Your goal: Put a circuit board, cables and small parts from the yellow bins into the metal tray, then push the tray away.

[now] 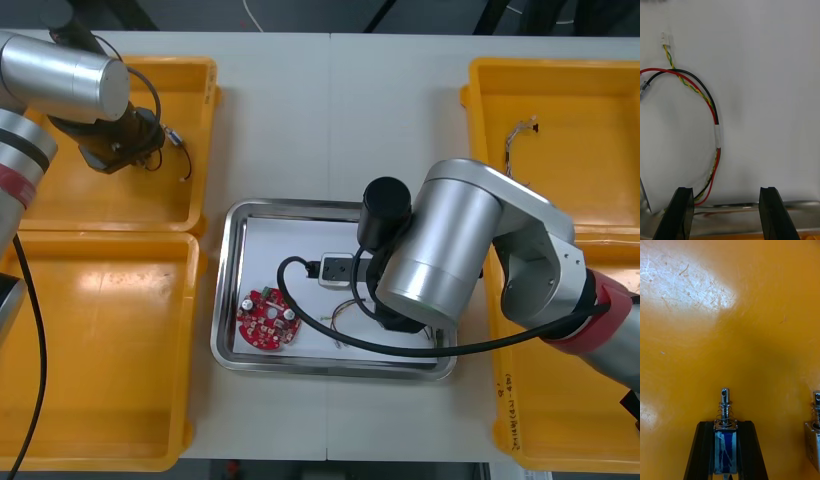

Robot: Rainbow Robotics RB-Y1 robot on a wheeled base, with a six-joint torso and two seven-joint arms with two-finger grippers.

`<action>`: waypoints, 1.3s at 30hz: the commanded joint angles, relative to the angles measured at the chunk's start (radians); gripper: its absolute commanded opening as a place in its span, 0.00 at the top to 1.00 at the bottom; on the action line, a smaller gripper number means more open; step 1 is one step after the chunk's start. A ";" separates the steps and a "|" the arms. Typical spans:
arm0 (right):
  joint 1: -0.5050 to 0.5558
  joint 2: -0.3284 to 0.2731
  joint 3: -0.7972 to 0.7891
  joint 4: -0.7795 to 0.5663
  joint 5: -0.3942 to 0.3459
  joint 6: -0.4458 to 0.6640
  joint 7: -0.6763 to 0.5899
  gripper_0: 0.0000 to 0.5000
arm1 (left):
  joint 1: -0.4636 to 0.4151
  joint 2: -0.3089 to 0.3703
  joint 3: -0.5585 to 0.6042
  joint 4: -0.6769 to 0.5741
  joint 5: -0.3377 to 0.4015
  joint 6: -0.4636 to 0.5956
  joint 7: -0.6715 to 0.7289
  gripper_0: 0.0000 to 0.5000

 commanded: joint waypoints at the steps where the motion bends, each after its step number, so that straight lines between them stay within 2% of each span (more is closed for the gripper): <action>1: -0.011 0.009 -0.097 -0.112 -0.024 0.096 -0.014 0.00 | -0.039 0.022 -0.019 -0.063 0.011 0.071 -0.013 1.00; 8: -0.029 -0.022 -0.238 -0.205 -0.097 0.111 -0.029 0.00 | -0.038 0.063 0.038 -0.151 0.017 0.235 -0.131 1.00; 13: -0.049 -0.058 -0.363 -0.213 -0.199 0.111 -0.031 0.00 | -0.039 0.086 0.073 -0.209 0.019 0.325 -0.206 1.00; 19: -0.057 -0.130 -0.516 -0.202 -0.300 0.111 -0.031 0.00 | -0.038 0.114 0.090 -0.287 0.034 0.423 -0.272 1.00; 24: -0.065 -0.198 -0.614 -0.156 -0.347 0.111 -0.029 0.00 | -0.038 0.122 0.090 -0.353 0.060 0.483 -0.281 1.00; 33: -0.134 -0.255 -0.775 0.011 -0.357 0.111 -0.022 0.00 | 0.022 0.125 0.090 -0.556 0.105 0.575 -0.257 1.00; 39: -0.169 -0.273 -0.824 0.129 -0.291 0.111 -0.020 0.00 | 0.051 0.117 0.063 -0.695 0.143 0.621 -0.175 1.00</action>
